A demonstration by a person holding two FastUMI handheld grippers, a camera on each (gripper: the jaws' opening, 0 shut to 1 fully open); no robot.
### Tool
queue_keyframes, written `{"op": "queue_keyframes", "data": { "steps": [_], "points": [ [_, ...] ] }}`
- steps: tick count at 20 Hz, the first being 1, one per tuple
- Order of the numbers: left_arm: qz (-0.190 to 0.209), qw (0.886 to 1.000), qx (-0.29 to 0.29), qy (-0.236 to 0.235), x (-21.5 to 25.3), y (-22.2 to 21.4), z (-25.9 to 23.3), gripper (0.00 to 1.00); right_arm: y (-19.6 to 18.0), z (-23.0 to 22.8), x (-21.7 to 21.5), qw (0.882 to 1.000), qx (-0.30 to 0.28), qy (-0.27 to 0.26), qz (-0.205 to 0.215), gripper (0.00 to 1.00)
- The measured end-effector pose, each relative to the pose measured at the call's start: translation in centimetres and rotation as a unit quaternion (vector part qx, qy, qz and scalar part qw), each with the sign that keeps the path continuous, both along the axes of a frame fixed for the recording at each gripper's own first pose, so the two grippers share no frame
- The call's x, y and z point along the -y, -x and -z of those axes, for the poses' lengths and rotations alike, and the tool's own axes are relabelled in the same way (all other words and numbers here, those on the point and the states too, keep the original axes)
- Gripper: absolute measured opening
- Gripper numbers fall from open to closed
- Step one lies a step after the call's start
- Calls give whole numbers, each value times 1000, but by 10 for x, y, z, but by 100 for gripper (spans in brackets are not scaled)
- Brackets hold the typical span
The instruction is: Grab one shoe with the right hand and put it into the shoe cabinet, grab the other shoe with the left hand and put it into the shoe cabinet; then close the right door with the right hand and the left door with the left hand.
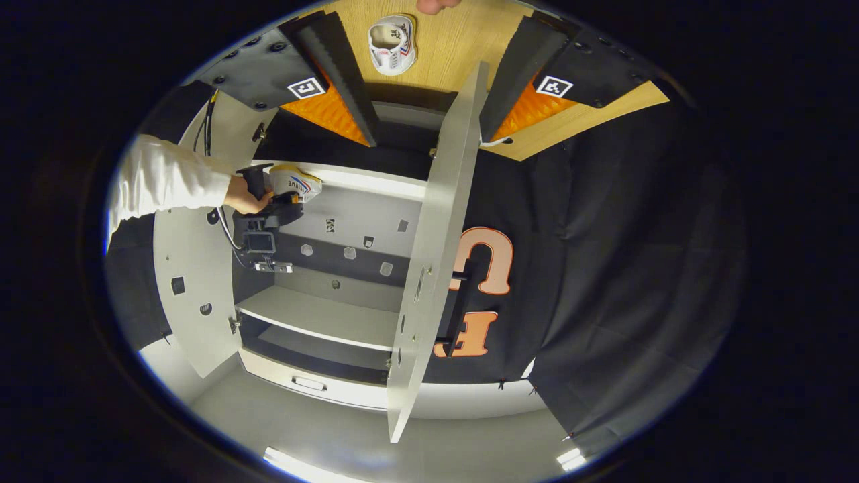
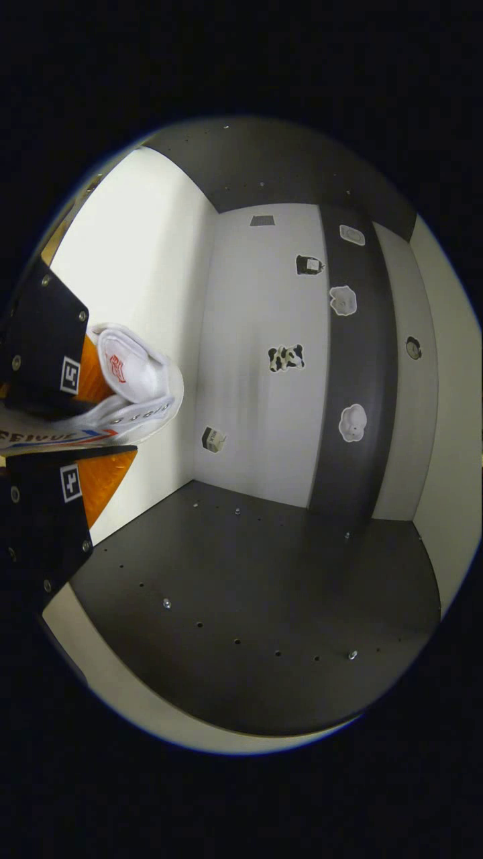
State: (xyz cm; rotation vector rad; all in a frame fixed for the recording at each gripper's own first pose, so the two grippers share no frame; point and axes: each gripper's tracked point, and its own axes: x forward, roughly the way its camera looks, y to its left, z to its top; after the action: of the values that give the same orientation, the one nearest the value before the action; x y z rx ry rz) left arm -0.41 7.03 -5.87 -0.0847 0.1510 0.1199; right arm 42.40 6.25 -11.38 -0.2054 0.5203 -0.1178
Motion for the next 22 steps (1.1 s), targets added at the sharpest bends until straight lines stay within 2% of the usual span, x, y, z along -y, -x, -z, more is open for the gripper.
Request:
{"op": "queue_keyframes", "data": {
  "steps": [4, 6, 11, 12, 13, 14, 18, 22],
  "points": [
    [15, 1000, 0, 4, 10, -3, 0, 98, 21, -21, -4, 999, 22, -6, -26, 31],
    [25, 1000, 0, 3, 16, -4, 0, 98, 33, -44, -10, 998, 48, -8, -46, 46],
    [54, 999, 5, 5, 37, -6, -2, 98, 88, -115, -31, 987, 125, -43, -95, 60],
    [62, 998, 0, 7, 42, -6, -1, 98, 104, -129, -35, 983, 143, -49, -108, 66],
    [67, 998, -2, 8, 46, -4, -2, 98, 120, -140, -35, 979, 158, -49, -116, 77],
    [73, 997, -1, 7, 49, -4, -4, 98, 137, -149, -34, 976, 171, -48, -123, 80],
    [88, 996, 12, -3, 59, -6, -15, 98, 209, -175, -29, 965, 213, -60, -140, 88],
    [94, 995, 19, -10, 67, -7, -22, 98, 265, -173, -15, 962, 219, -66, -151, 93]
  ]
}}
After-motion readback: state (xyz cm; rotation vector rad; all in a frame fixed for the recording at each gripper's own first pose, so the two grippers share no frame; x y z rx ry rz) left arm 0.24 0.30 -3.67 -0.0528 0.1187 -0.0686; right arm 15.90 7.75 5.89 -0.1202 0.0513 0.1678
